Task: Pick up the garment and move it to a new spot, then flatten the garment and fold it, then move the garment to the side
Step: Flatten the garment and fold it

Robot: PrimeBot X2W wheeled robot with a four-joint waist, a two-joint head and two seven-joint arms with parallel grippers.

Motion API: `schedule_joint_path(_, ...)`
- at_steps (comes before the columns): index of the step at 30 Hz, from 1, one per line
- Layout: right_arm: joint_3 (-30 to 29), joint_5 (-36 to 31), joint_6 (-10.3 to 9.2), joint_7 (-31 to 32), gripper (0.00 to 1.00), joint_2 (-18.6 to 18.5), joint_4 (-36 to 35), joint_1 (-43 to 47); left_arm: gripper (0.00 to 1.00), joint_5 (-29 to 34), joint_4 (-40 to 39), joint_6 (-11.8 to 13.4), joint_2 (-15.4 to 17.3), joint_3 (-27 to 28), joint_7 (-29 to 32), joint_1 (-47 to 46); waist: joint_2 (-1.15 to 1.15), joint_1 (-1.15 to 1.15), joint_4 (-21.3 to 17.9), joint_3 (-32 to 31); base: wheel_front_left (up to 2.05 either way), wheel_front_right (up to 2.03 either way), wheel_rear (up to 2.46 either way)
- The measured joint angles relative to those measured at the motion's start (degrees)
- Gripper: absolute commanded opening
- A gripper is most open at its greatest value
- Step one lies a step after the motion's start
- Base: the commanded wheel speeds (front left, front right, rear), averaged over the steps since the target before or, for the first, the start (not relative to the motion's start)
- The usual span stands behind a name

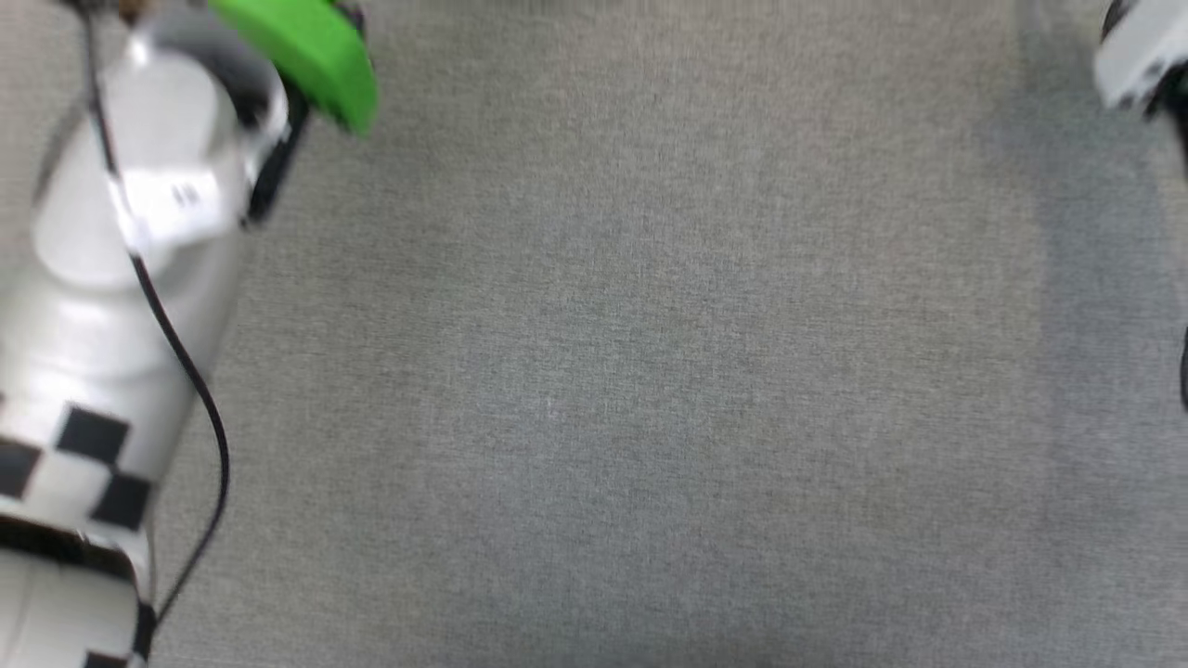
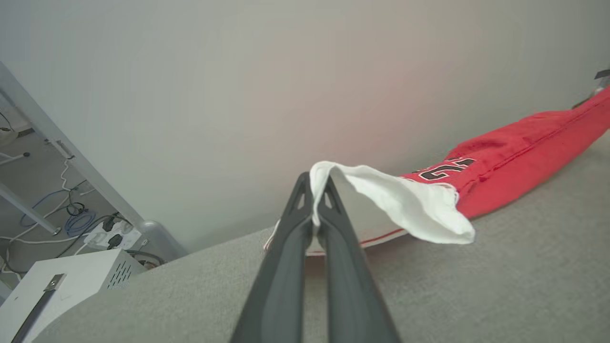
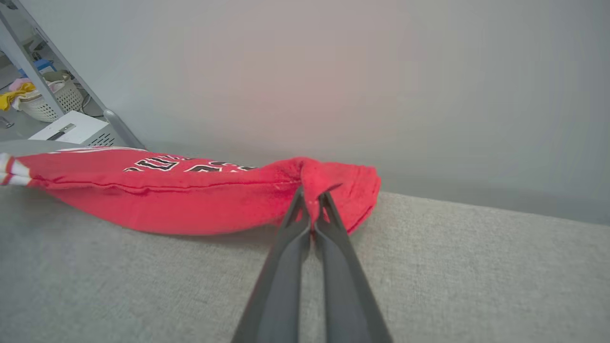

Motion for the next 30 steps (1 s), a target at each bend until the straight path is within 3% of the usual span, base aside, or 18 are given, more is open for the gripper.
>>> schedule_joint_path(12, 2.32, 10.09, 0.0, -0.47, 0.0, -1.99, 2.87, 20.08, 0.0, -4.67, -5.41, 0.53, 1.46, -2.8, 2.23, 25.85, 0.0, 0.0, 1.16, -12.41, 0.0, 0.0, 0.0)
schedule_joint_path(20, 2.58, 16.25, 0.0, 0.27, 0.0, -2.31, 2.77, 29.84, 0.0, -9.26, -13.95, 2.53, 4.75, -3.53, 6.02, 40.45, 0.0, 0.0, 2.46, -19.47, 0.0, 0.0, 0.0)
schedule_joint_path(30, 3.45, 22.58, 0.0, 3.88, 0.0, -4.64, -5.13, 44.47, 0.0, -11.92, -26.35, 6.26, 11.27, -5.03, 10.55, 54.84, 0.0, 0.0, 3.66, -27.09, 0.0, 0.0, 0.0)
